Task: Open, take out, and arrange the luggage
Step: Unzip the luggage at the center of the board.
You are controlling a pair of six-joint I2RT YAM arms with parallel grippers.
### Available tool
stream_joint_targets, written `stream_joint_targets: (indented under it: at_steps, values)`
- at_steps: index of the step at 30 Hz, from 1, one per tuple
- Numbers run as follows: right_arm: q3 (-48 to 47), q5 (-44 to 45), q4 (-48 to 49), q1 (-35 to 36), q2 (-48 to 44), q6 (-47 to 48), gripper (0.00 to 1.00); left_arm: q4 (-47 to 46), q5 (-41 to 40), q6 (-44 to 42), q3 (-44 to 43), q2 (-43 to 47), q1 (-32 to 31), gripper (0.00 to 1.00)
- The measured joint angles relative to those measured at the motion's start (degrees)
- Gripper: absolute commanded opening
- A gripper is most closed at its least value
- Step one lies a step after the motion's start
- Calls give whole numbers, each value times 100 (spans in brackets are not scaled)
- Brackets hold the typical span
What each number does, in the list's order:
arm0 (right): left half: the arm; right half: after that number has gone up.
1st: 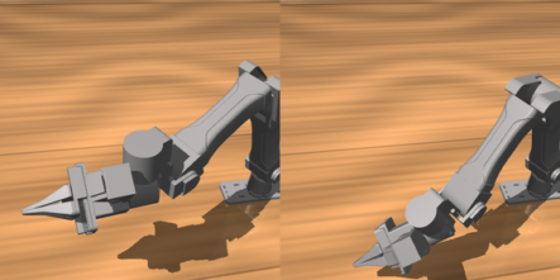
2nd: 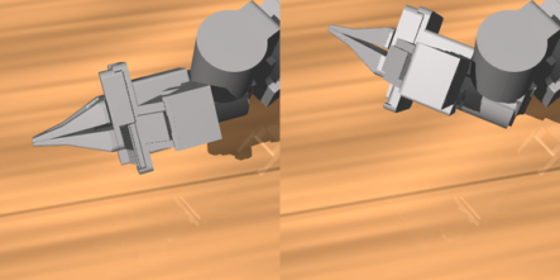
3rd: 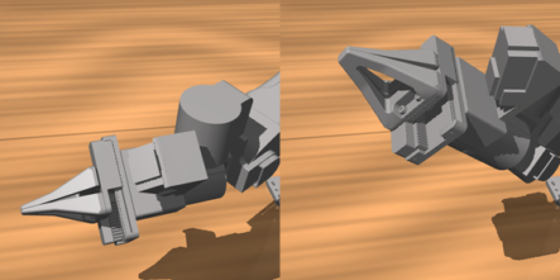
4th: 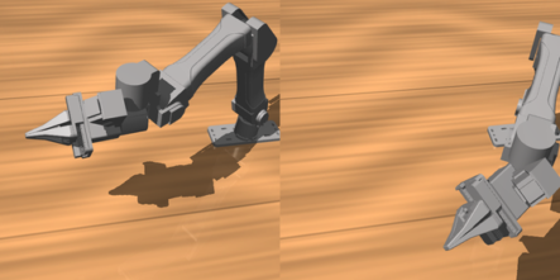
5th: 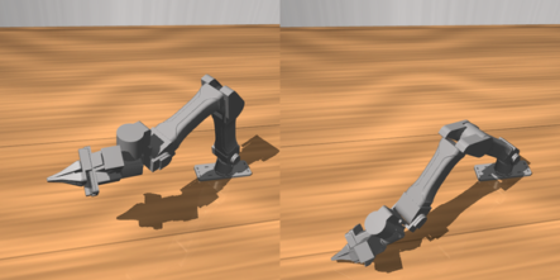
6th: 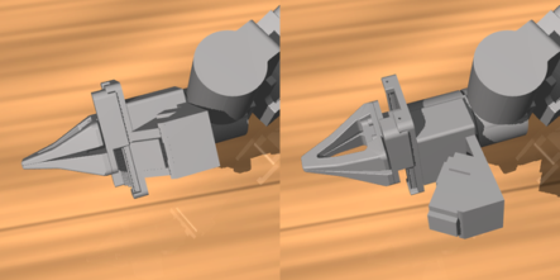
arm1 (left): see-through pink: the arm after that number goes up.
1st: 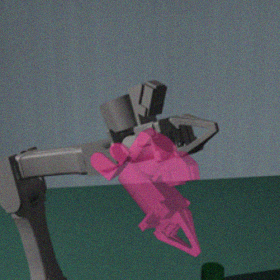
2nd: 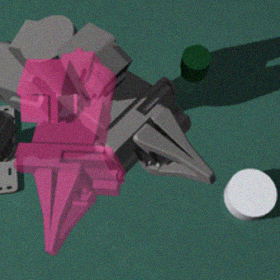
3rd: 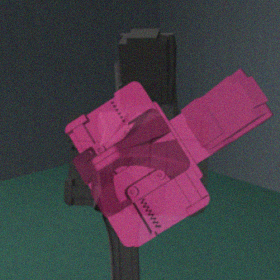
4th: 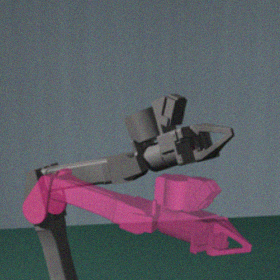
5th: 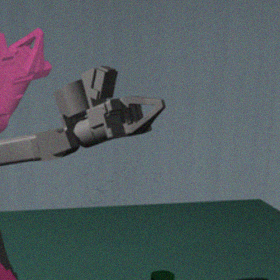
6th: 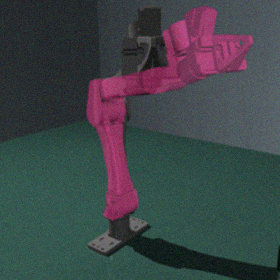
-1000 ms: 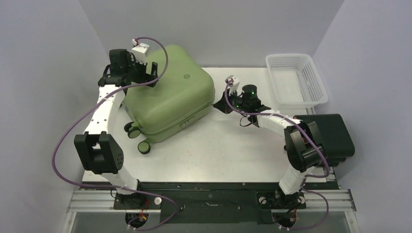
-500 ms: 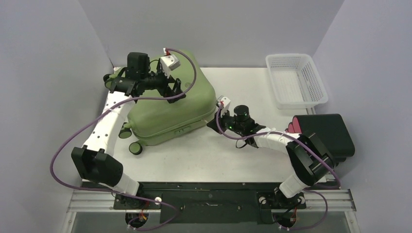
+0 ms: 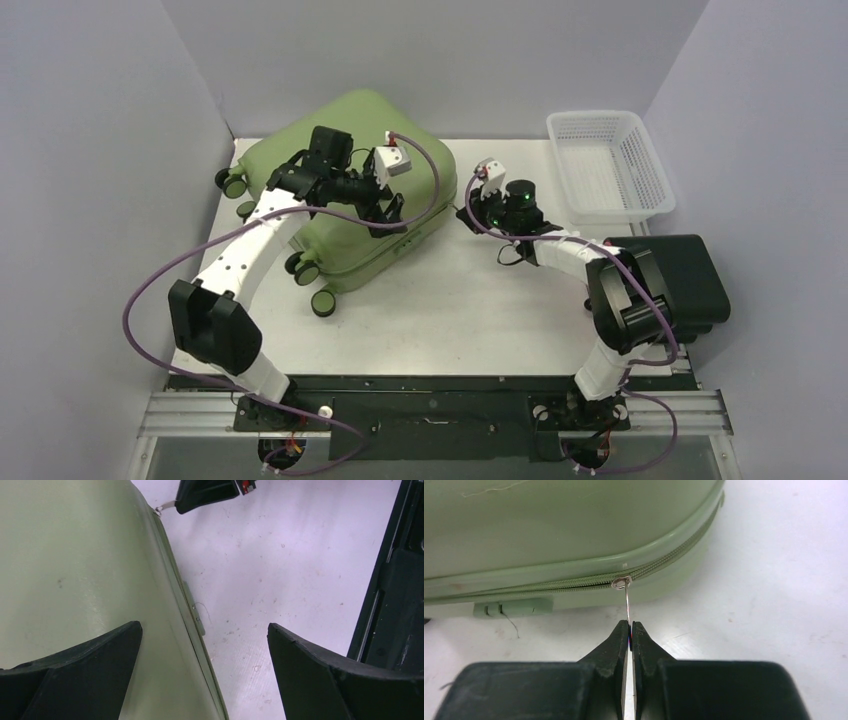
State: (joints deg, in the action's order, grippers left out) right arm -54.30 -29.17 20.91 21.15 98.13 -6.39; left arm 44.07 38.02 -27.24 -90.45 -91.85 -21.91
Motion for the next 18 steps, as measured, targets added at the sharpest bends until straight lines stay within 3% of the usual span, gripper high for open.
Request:
stream_joint_targets:
  at_steps: [6, 9, 18]
  values:
    - [-103, 72, 7, -94, 87, -13, 0, -138, -35, -42, 81, -7, -87, 96]
    - [-4, 11, 68, -98, 39, -31, 0, -199, -522, 236, -201, -90, -70, 96]
    - [752, -153, 310, -52, -566, -11, 0, -1379, -2328, 1600, -2503, -1598, -98, 96]
